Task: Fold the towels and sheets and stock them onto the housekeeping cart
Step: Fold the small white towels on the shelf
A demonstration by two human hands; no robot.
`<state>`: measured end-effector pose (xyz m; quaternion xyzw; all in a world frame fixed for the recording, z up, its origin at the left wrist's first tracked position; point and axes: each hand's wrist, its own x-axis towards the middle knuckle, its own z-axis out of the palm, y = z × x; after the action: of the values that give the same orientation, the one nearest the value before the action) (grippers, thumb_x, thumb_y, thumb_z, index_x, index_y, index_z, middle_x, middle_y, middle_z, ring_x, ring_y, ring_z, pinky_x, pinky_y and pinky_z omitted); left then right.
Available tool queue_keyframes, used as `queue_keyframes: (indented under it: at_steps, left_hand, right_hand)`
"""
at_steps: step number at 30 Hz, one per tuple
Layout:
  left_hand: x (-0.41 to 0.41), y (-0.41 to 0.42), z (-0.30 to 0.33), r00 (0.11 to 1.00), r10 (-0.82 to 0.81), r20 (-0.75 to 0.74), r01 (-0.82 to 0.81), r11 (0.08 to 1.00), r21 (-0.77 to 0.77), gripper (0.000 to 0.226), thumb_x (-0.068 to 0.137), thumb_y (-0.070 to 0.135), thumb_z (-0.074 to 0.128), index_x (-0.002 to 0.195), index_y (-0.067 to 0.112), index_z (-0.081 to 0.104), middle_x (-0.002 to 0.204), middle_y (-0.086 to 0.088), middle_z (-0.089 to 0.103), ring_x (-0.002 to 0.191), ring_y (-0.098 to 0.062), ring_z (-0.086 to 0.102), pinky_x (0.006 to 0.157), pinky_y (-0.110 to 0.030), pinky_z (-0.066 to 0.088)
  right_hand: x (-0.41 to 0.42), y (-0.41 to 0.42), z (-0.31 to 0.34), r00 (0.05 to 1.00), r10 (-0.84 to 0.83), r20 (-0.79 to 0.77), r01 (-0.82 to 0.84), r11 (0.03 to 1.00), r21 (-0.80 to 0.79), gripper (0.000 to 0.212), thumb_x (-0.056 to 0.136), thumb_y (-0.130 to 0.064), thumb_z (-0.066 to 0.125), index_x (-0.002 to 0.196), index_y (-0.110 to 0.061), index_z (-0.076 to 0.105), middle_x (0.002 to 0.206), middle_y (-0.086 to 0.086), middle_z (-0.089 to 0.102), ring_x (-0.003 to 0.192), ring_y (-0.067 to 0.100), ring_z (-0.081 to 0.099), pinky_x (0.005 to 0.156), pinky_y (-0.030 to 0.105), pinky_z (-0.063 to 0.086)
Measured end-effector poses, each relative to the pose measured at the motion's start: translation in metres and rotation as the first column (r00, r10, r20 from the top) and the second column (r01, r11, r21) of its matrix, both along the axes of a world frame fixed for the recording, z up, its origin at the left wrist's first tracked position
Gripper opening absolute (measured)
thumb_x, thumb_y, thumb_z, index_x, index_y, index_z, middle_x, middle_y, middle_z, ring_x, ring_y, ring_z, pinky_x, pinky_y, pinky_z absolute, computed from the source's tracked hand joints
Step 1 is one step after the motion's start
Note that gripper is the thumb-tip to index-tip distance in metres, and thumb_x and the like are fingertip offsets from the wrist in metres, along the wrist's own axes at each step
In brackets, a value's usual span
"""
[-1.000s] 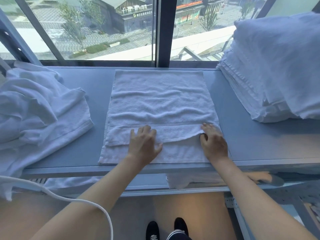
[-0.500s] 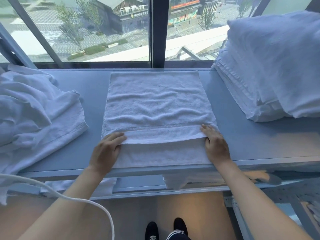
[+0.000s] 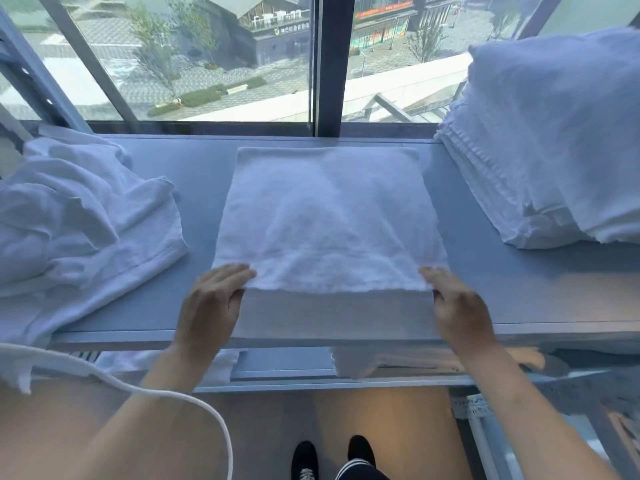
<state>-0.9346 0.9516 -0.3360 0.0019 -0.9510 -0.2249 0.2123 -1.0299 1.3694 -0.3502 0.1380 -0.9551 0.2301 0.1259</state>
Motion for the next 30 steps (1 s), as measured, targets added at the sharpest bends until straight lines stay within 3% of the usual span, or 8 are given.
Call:
queue_keyframes:
  at_steps: [5,12,15,18,21,26,28,30]
  left_hand:
    - [0.043,0.015,-0.051,0.995,-0.028,0.099,0.022,0.998,0.057,0.04,0.096,0.015,0.047,0.126,0.014,0.073,0.142,-0.003,0.062,0.138,-0.026,0.053,0.11,-0.051,0.042]
    - [-0.014,0.008,-0.028,0.982,-0.015,0.186,0.004,0.998,0.058,0.038,0.092,-0.007,0.063,0.122,0.013,0.075,0.137,-0.008,0.066,0.133,-0.034,0.058,0.104,-0.061,0.046]
    - [-0.014,0.0,-0.025,0.996,0.015,0.093,-0.018,0.999,0.035,0.033,0.096,0.005,0.056,0.121,0.015,0.075,0.135,-0.005,0.068,0.13,-0.032,0.06,0.102,-0.061,0.048]
    - [0.0,0.003,-0.029,0.994,0.008,0.11,-0.013,0.999,0.041,0.039,0.094,0.011,0.05,0.125,0.017,0.074,0.14,-0.005,0.065,0.134,-0.031,0.057,0.104,-0.059,0.047]
    - [0.014,0.01,-0.034,0.973,-0.053,0.223,0.05,0.999,0.02,0.045,0.099,0.022,0.042,0.138,0.018,0.065,0.153,-0.005,0.052,0.145,-0.032,0.045,0.111,-0.061,0.038]
    - [0.004,0.018,-0.024,0.957,0.04,0.288,-0.039,0.999,-0.01,0.049,0.099,0.047,0.039,0.13,0.025,0.069,0.155,-0.002,0.05,0.148,-0.025,0.04,0.116,-0.062,0.031]
    - [-0.019,0.033,-0.019,0.97,-0.033,0.24,0.043,0.998,-0.038,0.047,0.098,0.043,0.04,0.129,0.021,0.068,0.152,-0.006,0.052,0.144,-0.029,0.044,0.113,-0.062,0.033]
    - [-0.054,0.053,-0.017,0.942,-0.113,0.316,0.147,0.986,-0.084,0.05,0.103,0.042,0.041,0.147,0.023,0.052,0.162,-0.005,0.038,0.151,-0.028,0.033,0.117,-0.062,0.028]
  right_hand:
    - [0.035,0.006,-0.043,0.999,0.037,-0.003,-0.037,0.999,0.004,0.066,0.086,0.021,0.055,0.142,-0.014,0.061,0.15,-0.004,0.056,0.146,0.023,0.043,0.118,0.05,0.039]
    - [-0.024,0.0,-0.02,0.996,0.0,0.087,-0.002,1.0,0.021,0.058,0.087,0.02,0.048,0.132,-0.01,0.069,0.142,0.007,0.062,0.136,0.033,0.055,0.11,0.05,0.047]
    - [-0.03,0.011,-0.014,0.997,-0.058,-0.043,0.06,0.998,0.034,0.053,0.086,0.02,0.053,0.126,-0.009,0.072,0.135,0.009,0.067,0.128,0.032,0.062,0.103,0.049,0.052]
    - [-0.012,0.019,-0.02,0.995,-0.028,-0.094,0.037,0.994,0.102,0.066,0.074,0.028,0.053,0.127,-0.008,0.071,0.134,0.01,0.067,0.13,0.033,0.06,0.104,0.051,0.052]
    - [0.011,0.019,-0.026,0.999,-0.023,0.036,0.018,0.989,0.149,0.083,0.07,0.031,0.044,0.143,-0.006,0.058,0.15,0.008,0.054,0.143,0.031,0.047,0.114,0.054,0.041]
    - [0.021,-0.006,-0.019,0.992,-0.119,-0.031,0.123,0.97,0.211,0.057,0.08,0.002,0.042,0.131,-0.008,0.068,0.144,0.01,0.061,0.137,0.032,0.053,0.112,0.061,0.036]
    - [0.011,-0.041,-0.012,0.998,-0.002,0.062,-0.008,0.986,0.166,0.053,0.09,-0.013,0.043,0.141,-0.011,0.059,0.154,0.008,0.051,0.144,0.03,0.044,0.116,0.058,0.031]
    - [-0.009,-0.085,-0.008,0.968,0.142,0.207,-0.176,0.972,0.153,0.057,0.099,-0.026,0.045,0.155,-0.017,0.042,0.166,0.001,0.032,0.154,0.025,0.025,0.121,0.056,0.021]
